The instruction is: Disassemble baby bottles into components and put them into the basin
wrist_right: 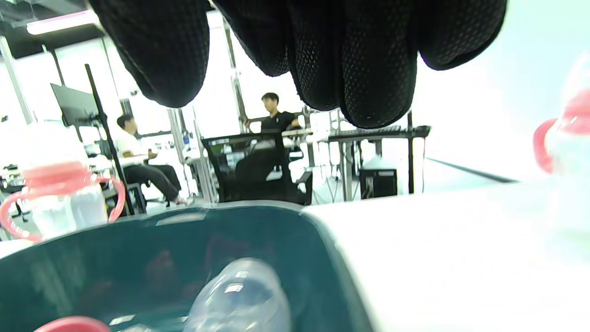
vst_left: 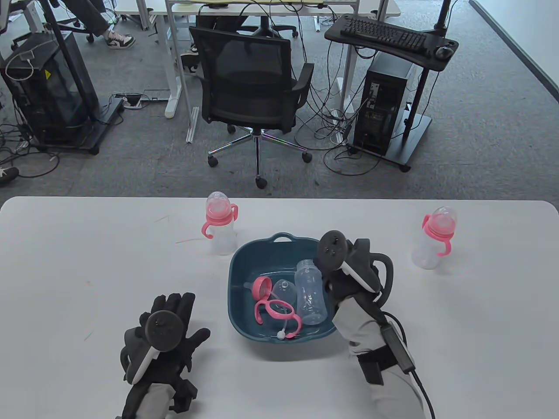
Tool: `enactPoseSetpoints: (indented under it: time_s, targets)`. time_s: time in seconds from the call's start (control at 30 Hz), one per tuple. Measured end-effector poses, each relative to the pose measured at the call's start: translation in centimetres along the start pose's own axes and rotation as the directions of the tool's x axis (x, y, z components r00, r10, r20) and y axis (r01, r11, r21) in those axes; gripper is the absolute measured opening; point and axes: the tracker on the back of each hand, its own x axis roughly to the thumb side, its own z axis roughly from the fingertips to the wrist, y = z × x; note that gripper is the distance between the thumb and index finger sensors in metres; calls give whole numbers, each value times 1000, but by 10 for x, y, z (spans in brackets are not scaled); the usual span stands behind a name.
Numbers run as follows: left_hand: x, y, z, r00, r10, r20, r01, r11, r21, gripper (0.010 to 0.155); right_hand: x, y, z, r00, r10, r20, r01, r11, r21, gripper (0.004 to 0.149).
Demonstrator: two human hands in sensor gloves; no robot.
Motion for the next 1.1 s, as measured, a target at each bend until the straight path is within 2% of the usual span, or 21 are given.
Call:
enactPoseSetpoints:
  time_s: [0.17, 0.3, 0.47, 0.57, 0.77, 1.1]
  targets:
    - [-2, -1, -1, 1000, 1, -13, -2, 1000, -8, 83, -46, -23, 12, 998, 12, -54, -16, 997, -73, 65]
    - [-3, -1, -1, 1000, 2, -20, -2, 1000, -10, 83, -90, -32, 18, 991, 15, -136, -32, 992, -126, 61]
    - [-3, -1, -1, 1000, -5, -28, 4, 1000, -16, 83, -152, -34, 21, 957, 2, -291, -43, 990, -135, 60]
    - [-3, -1, -1, 999, -6, -33, 6, 1000, -17, 84, -177, -30, 21, 935, -23, -354, -29, 990, -141, 61]
    - [-2, -1, -1, 999, -15, -38, 14, 1000, -21, 84, -206, -15, 14, 906, -38, -421, -22, 990, -138, 64]
    - [-4, -1, -1, 998, -17, -67, 15, 1000, -25, 84, -230, 21, -21, 861, -85, -502, 35, 994, -108, 67]
